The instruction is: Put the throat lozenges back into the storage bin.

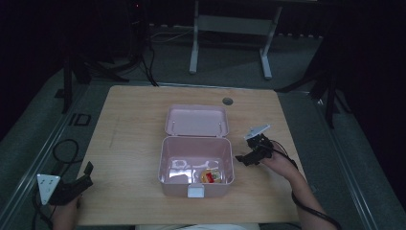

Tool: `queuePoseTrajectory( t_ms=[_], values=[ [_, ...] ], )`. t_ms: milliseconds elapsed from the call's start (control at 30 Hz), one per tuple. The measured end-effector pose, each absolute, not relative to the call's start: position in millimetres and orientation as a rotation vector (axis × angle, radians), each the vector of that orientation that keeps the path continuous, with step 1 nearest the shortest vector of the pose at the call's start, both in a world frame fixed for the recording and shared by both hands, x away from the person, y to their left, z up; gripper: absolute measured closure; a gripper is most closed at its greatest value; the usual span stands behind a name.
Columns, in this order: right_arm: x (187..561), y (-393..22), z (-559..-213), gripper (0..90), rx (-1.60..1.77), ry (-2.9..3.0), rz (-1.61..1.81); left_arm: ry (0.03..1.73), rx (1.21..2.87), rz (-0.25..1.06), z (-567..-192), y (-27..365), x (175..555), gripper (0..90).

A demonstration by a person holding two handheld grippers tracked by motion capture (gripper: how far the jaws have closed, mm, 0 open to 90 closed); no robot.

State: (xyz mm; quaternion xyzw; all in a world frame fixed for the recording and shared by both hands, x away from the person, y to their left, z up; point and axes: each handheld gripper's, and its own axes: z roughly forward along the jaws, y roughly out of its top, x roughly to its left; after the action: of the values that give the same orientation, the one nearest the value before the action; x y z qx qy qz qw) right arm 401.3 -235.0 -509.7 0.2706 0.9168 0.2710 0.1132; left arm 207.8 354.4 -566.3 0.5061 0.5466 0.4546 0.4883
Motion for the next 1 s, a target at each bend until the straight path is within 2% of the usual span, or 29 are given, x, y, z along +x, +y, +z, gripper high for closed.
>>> queuePoseTrajectory(
  t_ms=[400, 1000],
  values=[
    [395.8, -283.3, -540.3, 11.2, 1.008, 2.439, 0.847, 1.329, 1.231, 1.107, -566.3, 354.1, 208.0, 2.5],
    [375.2, -345.0, -547.3, 10.7, 1.366, 2.046, 0.857, 1.331, 1.231, 1.104, -566.2, 354.4, 208.1, 2.5]
  ],
)
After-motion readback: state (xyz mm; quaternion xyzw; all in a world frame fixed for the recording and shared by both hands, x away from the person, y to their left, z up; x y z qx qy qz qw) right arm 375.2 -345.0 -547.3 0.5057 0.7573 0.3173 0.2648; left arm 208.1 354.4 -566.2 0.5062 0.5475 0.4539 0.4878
